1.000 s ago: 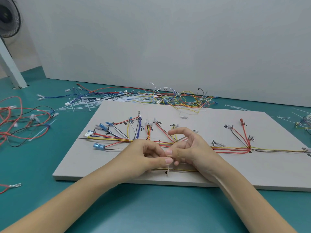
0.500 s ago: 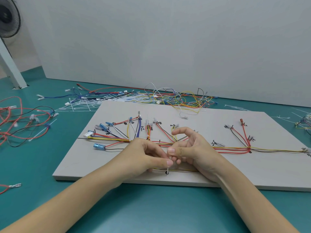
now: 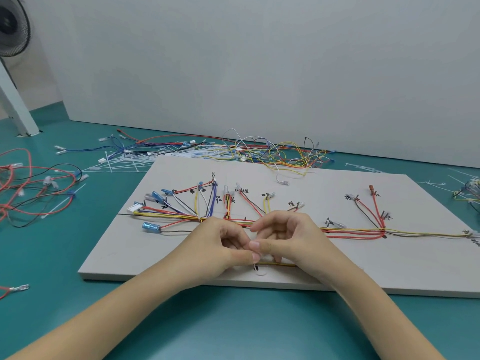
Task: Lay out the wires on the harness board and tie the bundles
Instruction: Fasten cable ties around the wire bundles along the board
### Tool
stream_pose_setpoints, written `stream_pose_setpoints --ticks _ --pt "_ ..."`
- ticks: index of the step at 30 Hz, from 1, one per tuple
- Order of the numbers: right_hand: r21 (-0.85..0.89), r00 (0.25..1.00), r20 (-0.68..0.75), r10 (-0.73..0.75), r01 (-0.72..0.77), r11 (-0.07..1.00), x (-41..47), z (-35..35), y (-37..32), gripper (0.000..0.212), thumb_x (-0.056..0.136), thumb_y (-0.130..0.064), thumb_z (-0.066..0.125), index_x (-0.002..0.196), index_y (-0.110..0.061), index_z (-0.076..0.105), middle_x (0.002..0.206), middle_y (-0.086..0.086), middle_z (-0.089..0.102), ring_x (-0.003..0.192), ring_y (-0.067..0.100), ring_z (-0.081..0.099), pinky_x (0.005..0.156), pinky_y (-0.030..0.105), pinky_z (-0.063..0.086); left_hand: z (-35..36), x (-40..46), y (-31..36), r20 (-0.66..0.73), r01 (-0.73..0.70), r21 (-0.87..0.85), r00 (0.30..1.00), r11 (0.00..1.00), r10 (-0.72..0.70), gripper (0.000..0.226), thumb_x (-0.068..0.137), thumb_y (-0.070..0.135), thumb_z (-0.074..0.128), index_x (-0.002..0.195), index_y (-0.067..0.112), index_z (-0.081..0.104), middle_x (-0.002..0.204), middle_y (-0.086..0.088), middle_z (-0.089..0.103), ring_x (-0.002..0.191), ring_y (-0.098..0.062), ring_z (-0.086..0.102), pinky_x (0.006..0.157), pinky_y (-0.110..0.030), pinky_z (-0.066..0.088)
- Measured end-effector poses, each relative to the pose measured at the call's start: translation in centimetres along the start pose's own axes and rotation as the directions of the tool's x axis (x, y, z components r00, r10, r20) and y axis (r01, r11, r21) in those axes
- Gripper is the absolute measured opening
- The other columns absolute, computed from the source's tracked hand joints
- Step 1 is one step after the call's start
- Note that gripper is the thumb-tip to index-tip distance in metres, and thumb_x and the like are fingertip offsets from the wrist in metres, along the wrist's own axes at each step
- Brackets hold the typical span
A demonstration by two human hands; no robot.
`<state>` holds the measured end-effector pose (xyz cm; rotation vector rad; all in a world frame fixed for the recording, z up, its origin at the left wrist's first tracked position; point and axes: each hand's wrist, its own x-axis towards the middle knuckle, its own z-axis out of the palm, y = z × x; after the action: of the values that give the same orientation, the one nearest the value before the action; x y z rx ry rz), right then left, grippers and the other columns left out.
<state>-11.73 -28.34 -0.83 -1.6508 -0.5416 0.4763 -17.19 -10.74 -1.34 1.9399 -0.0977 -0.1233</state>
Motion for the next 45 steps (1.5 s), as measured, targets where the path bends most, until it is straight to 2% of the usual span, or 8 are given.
stream_pose_setpoints --ticks 8,12,17,22,28,34,39,45 --pt "-0.083 0.999 0.037 -0.006 0.009 0.996 -0.31 -0.21 -0.13 0.005 0.081 -0.007 0.074 0.078 -0.003 0.073 0.059 0.003 0.065 0.049 0.005 0.051 0.048 0.015 0.037 -0.14 0.01 -0.08 0.000 0.011 0.020 1.000 1.000 -0.011 0.011 0.075 0.023 0.082 0.067 0.023 0.075 0.054 0.008 0.059 0.052 -0.005 0.044 0.050 -0.020 0.030" --pt "-0.095 0.999 0.031 -0.023 0.025 0.995 -0.30 0.01 -0.20 0.014 0.085 -0.002 0.068 0.074 -0.011 0.070 0.061 0.005 0.063 0.047 0.005 0.044 0.048 0.017 0.033 -0.16 0.10 0.01 0.008 0.012 0.007 1.000 1.000 -0.012 0.009 0.076 0.020 0.082 0.070 0.017 0.075 0.053 0.008 0.057 0.051 -0.004 0.043 0.050 -0.019 0.029" --pt "-0.010 1.000 0.027 -0.014 0.014 1.000 -0.39 0.48 -0.52 0.014 0.090 -0.003 0.061 0.078 -0.008 0.065 0.065 0.002 0.062 0.047 0.006 0.042 0.047 0.018 0.031 -0.19 0.26 0.31 0.010 0.029 -0.076 1.000 0.997 -0.028 0.015 0.075 0.012 0.081 0.065 0.018 0.072 0.059 0.002 0.062 0.054 -0.007 0.050 0.050 -0.019 0.041" --pt "0.047 1.000 -0.018 -0.006 0.007 0.999 -0.29 0.23 -0.66 0.012 0.091 -0.006 0.059 0.080 -0.008 0.064 0.065 -0.005 0.059 0.051 0.005 0.050 0.050 0.023 0.037 -0.04 0.16 0.29 0.026 0.014 -0.029 1.000 0.999 -0.013 0.019 0.074 0.017 0.083 0.062 0.022 0.070 0.055 0.006 0.060 0.053 -0.009 0.046 0.051 -0.023 0.036" --pt "-0.028 0.998 0.022 -0.056 0.057 0.998 -0.43 0.43 -0.42 0.007 0.082 -0.003 0.072 0.087 -0.001 0.068 0.066 0.006 0.065 0.056 0.014 0.054 0.049 0.017 0.039 -0.06 0.03 0.09 0.060 -0.028 -0.044 0.998 0.999 0.030 0.007 0.067 0.029 0.079 0.065 0.025 0.073 0.053 0.009 0.053 0.053 -0.009 0.039 0.052 -0.027 0.027" --pt "0.005 0.997 0.021 -0.073 0.073 0.997 -0.27 0.56 -0.36 0.004 0.085 0.004 0.066 0.084 0.000 0.066 0.063 0.002 0.064 0.051 0.005 0.052 0.049 0.013 0.039 -0.01 -0.02 0.00 0.038 -0.033 -0.040 0.999 0.999 0.035 0.011 0.064 0.033 0.078 0.066 0.023 0.073 0.059 0.005 0.060 0.054 -0.008 0.043 0.053 -0.026 0.030" --pt "0.060 0.999 0.009 -0.047 0.046 0.997 -0.30 0.35 -0.35 0.005 0.087 -0.003 0.064 0.083 -0.006 0.065 0.065 -0.001 0.062 0.056 0.007 0.053 0.049 0.020 0.040 0.15 0.06 -0.10 -0.005 -0.063 0.027 0.998 0.998 0.063 0.013 0.064 0.032 0.078 0.063 0.024 0.069 0.056 0.011 0.059 0.053 -0.004 0.042 0.051 -0.015 0.031" --pt "0.185 1.000 0.009 0.004 -0.005 0.983 -0.12 0.09 -0.41 0.013 0.075 -0.020 0.069 0.081 -0.009 0.065 0.070 0.001 0.063 0.064 0.011 0.057 0.052 0.022 0.040 0.37 -0.09 -0.16 -0.011 -0.077 0.140 0.997 0.987 0.080 0.015 0.069 0.031 0.082 0.063 0.029 0.069 0.051 0.016 0.055 0.051 -0.002 0.041 0.052 -0.015 0.030"
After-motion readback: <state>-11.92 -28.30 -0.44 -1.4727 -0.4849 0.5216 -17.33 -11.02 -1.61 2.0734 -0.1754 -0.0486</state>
